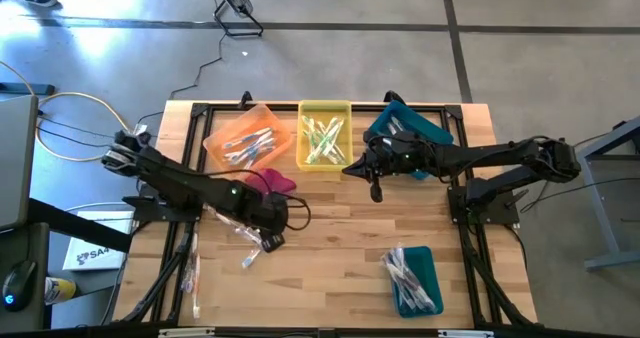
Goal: Pick & Place Toothbrushes
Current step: Put the blue toothbrush into the orange bin
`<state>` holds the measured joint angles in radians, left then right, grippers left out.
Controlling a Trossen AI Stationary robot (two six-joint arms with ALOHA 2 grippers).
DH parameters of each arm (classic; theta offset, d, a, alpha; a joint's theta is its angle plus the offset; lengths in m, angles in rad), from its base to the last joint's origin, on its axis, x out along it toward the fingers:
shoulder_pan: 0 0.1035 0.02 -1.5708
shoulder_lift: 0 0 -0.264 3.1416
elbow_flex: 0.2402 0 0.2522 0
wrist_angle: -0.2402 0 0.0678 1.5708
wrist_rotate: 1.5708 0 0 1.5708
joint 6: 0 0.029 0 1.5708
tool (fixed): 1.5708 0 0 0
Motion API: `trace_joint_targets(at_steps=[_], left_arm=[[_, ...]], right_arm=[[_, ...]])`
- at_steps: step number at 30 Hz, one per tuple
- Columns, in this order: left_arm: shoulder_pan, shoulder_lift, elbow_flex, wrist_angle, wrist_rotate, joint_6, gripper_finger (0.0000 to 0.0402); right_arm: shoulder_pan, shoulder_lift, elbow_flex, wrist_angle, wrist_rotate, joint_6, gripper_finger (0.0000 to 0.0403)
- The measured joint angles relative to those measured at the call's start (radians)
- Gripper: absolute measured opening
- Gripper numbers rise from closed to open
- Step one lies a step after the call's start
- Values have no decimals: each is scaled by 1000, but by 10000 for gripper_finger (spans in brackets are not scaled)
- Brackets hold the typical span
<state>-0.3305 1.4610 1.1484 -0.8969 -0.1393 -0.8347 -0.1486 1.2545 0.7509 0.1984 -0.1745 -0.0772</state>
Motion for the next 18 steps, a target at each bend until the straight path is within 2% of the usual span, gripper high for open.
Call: trace_joint_targets(at_steps=[6,12,18], left_arm=[[-3,111,0,3,5,-221,148],[-3,188,1,-16,19,-359,148],[-4,234,0,0,49,-371,148]], right_arm=[[0,0,0,-9,0,-7,3],[0,0,0,-18,0,-25,3],[0,0,0,-15,0,-30,3]])
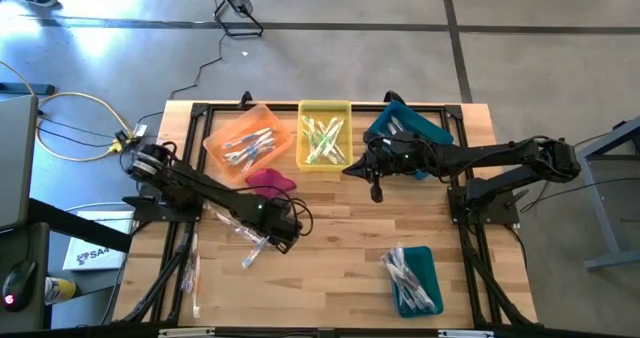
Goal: Pick & Place Toothbrushes
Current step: Put the blue toothbrush into the orange bin
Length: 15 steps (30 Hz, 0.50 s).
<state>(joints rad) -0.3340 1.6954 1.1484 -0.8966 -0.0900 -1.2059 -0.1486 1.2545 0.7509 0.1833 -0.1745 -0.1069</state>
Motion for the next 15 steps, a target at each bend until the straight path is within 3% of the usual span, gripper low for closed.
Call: trace_joint_targets(at_steps=[15], left_arm=[[0,67,-24,45,-3,57,148]], right_arm=[[0,0,0,1,0,2,2]])
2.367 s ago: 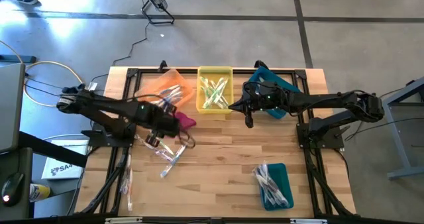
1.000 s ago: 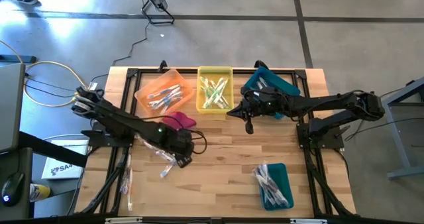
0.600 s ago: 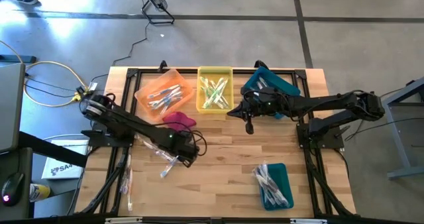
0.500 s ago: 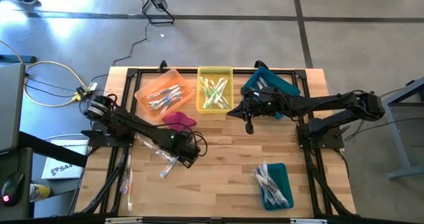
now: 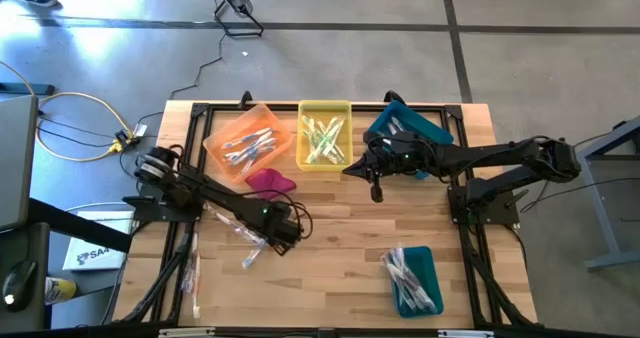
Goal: Pick & Place Toothbrushes
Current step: Put the blue toothbrush into the orange bin
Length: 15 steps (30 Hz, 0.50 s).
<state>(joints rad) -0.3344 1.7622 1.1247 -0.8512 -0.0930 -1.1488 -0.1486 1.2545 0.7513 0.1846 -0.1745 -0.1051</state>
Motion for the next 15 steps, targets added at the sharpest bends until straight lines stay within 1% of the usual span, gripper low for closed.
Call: trace_joint_targets(at_steps=[1,4,6,15], left_arm=[[0,-1,-5,-20,5,0,148],[0,-3,-20,7,18,-3,148],[0,-3,-32,-14,24,-7,148],[0,-8,-85,84,49,-8,148]], right_arm=[[0,0,0,1,0,0,2],[0,0,0,0,0,0,2],[0,0,0,0,0,0,2],[0,0,0,-1,0,-1,2]])
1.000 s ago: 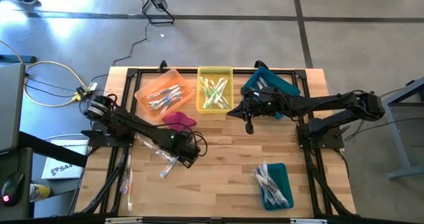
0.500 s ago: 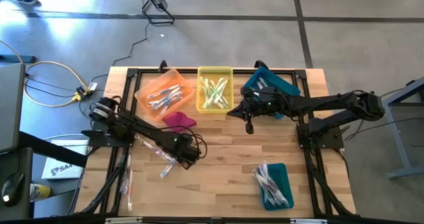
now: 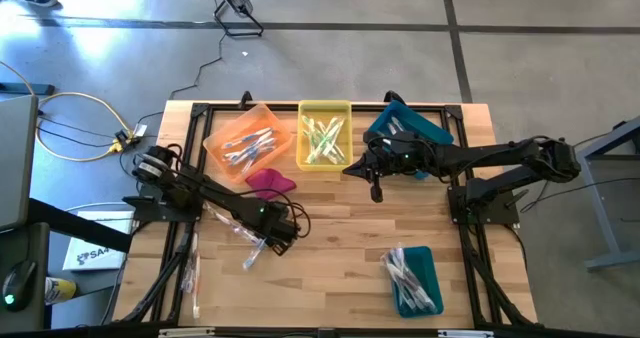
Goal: Pick & Place Toothbrushes
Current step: Put the blue toothbrush into the orange bin
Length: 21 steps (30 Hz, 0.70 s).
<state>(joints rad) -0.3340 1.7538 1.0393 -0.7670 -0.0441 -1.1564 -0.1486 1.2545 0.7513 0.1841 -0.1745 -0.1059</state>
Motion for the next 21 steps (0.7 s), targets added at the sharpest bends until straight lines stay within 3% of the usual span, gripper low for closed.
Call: trace_joint_targets(at_steps=[15,21], left_arm=[[0,2,-3,33,5,-1,146],[1,3,-2,77,24,-6,103]], right_arm=[[0,0,0,0,0,0,2],[0,0,0,0,0,-1,2]])
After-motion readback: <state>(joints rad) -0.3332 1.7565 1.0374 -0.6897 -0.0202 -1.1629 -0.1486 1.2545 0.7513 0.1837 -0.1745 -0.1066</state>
